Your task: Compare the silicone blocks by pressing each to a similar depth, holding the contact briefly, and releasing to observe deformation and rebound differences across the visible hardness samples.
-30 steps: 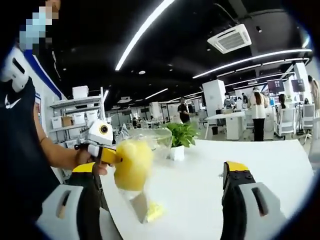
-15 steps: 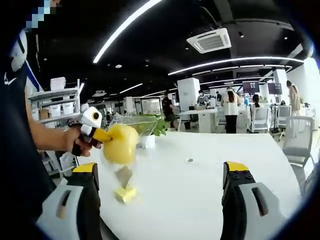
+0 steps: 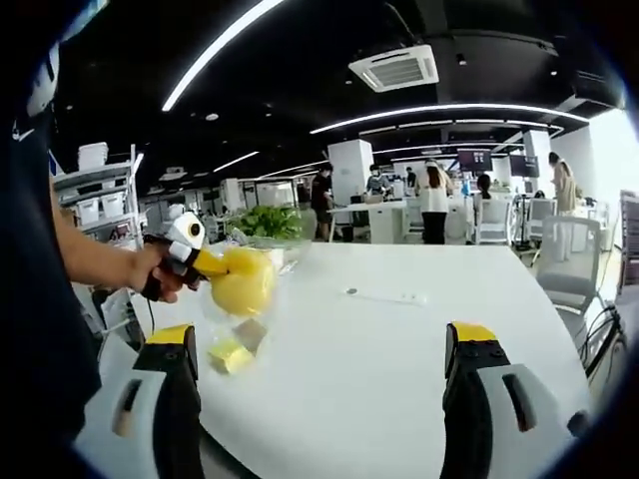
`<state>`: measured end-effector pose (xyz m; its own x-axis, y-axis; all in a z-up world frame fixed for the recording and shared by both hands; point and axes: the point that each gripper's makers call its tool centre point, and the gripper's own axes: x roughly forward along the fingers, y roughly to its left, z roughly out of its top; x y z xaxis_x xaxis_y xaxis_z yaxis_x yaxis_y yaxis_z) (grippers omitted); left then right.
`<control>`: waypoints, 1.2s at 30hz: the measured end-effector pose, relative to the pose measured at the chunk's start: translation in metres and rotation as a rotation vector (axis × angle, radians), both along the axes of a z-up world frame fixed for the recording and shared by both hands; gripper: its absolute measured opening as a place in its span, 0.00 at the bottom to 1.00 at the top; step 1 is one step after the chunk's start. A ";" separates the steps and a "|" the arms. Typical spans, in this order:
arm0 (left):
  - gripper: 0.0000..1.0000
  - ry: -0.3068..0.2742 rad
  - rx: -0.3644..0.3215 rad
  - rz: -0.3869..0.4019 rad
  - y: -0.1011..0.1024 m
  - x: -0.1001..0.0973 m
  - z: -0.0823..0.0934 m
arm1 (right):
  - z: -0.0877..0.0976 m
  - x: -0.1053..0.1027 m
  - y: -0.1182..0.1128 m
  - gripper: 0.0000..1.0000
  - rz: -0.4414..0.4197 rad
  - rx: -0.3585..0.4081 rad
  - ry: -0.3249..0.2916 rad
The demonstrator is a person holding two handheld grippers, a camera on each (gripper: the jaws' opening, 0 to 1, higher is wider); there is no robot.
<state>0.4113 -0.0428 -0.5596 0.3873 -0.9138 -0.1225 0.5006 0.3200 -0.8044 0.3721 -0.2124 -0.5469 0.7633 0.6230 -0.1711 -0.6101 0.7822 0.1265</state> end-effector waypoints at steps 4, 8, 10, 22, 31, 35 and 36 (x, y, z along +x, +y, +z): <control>0.00 0.047 0.014 0.017 0.001 0.001 -0.024 | -0.004 -0.005 -0.003 0.97 -0.011 -0.001 0.010; 0.00 0.095 0.024 0.028 0.003 0.002 -0.046 | -0.006 -0.008 -0.007 0.97 -0.019 0.000 0.021; 0.00 0.138 0.009 0.031 0.003 0.003 -0.056 | -0.008 -0.010 -0.009 0.97 -0.027 0.005 0.025; 0.00 0.334 0.034 0.035 -0.007 0.001 -0.128 | -0.022 -0.026 -0.010 0.97 -0.042 0.000 0.064; 0.00 0.451 0.054 0.051 -0.011 0.002 -0.163 | -0.041 -0.034 -0.017 0.97 -0.064 -0.028 0.099; 0.00 0.472 0.083 0.027 -0.014 0.001 -0.175 | -0.049 -0.034 -0.019 0.97 -0.071 -0.035 0.114; 0.00 0.479 0.086 0.027 -0.014 0.000 -0.176 | -0.050 -0.034 -0.020 0.97 -0.073 -0.040 0.116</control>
<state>0.4113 -0.0565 -0.7357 0.2927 -0.8827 -0.3676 0.0712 0.4035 -0.9122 0.3381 -0.2320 -0.5964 0.7803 0.5573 -0.2840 -0.5343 0.8299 0.1607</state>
